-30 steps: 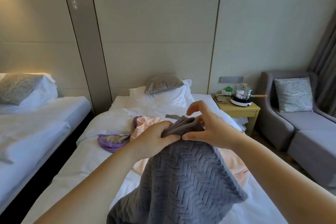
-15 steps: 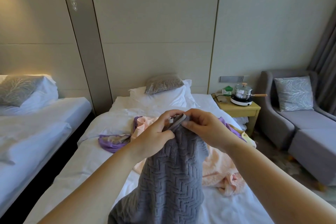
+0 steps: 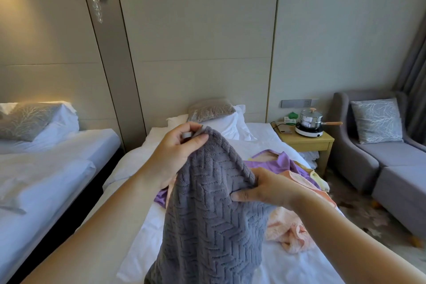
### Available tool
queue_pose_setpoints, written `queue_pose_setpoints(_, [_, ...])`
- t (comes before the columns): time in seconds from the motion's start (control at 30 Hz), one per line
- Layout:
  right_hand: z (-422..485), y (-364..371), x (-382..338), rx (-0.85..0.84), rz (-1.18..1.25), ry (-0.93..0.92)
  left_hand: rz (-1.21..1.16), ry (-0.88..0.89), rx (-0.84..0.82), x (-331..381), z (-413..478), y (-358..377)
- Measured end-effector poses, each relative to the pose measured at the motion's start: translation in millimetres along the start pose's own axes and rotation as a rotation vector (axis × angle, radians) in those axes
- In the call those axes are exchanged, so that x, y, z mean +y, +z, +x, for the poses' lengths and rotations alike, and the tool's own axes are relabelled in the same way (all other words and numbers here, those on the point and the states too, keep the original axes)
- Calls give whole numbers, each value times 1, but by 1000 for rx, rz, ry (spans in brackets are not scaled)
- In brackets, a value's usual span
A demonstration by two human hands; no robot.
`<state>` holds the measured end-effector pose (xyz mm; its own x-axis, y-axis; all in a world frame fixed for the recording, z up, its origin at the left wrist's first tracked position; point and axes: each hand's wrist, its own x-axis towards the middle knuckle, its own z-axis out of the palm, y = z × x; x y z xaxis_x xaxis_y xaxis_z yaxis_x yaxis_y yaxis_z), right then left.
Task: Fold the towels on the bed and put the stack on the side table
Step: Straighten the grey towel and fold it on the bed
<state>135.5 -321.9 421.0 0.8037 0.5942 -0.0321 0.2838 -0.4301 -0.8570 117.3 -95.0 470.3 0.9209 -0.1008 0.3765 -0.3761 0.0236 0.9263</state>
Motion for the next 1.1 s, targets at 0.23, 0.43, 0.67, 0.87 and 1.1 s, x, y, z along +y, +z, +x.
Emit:
queue_pose_setpoints(0.23, [-7, -24, 13, -77, -445, 225, 6, 51, 302, 30, 4, -44])
queue_pose_setpoints(0.43, [-7, -55, 17, 94, -435, 191, 10, -19, 469, 26, 0, -94])
queue_pose_setpoints(0.67, [18, -73, -8, 469, -474, 60, 200, -124, 541, -1, -2, -120])
queue_pose_setpoints(0.87, [41, -79, -3, 283, -522, 64, 611, -243, 429, -35, -15, -145])
queue_pose_setpoints(1.1, [120, -53, 42, 331, -424, 241, 957, -482, 375, -95, 12, -162])
